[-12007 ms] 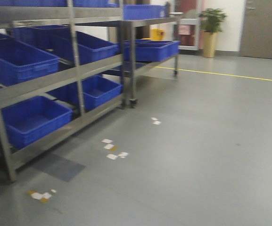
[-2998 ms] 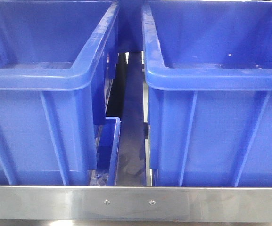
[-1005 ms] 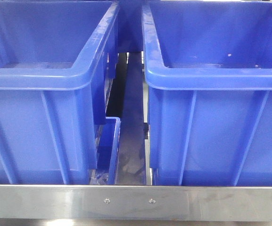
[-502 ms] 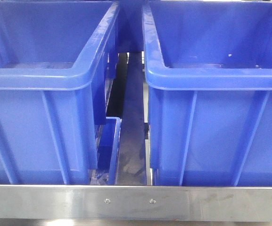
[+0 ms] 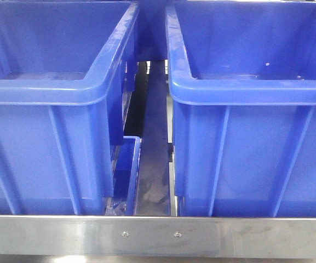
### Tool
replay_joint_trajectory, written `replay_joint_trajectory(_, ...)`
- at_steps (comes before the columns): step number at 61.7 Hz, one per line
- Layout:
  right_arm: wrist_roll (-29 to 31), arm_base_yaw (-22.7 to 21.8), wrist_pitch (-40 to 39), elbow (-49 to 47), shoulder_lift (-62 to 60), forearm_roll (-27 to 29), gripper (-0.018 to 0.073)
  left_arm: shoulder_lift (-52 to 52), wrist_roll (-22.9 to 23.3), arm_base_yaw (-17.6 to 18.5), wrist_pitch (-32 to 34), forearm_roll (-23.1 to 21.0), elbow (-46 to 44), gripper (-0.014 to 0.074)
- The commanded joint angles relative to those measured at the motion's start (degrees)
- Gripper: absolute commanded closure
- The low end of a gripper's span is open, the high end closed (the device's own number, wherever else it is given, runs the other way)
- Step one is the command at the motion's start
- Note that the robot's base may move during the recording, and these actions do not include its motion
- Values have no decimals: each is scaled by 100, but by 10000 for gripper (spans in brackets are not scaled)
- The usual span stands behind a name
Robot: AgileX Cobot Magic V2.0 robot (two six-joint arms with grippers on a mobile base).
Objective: Sort and place red and blue blocks on shelf
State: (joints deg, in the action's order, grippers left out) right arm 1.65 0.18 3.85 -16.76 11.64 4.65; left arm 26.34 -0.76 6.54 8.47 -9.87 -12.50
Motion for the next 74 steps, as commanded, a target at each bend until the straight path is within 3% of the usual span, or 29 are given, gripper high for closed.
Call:
replay_joint_trajectory(1,39,-9,170,-136,-212,-64,512,12,25,-3,524,-36,-176,475)
replay_joint_trajectory(6,39,-9,559,21,-465,-64,512,12,25,-3,524,-36,-176,475)
replay_joint_trajectory(13,33,-9,446,370,-625,-54,512,12,25,-3,524,-36,-176,475)
replay_joint_trajectory(31,33,-15,-1372,1748,-1343,-54,512,12,25,-3,524,-36,-176,475)
replay_joint_trajectory(35,31,-15,-1002,1696,-1352,-56,512,12,25,-3,524,-36,-176,475)
replay_joint_trajectory(74,6,-10,-1107,1720,-1345,-59,512,12,25,-3,524,-36,-176,475)
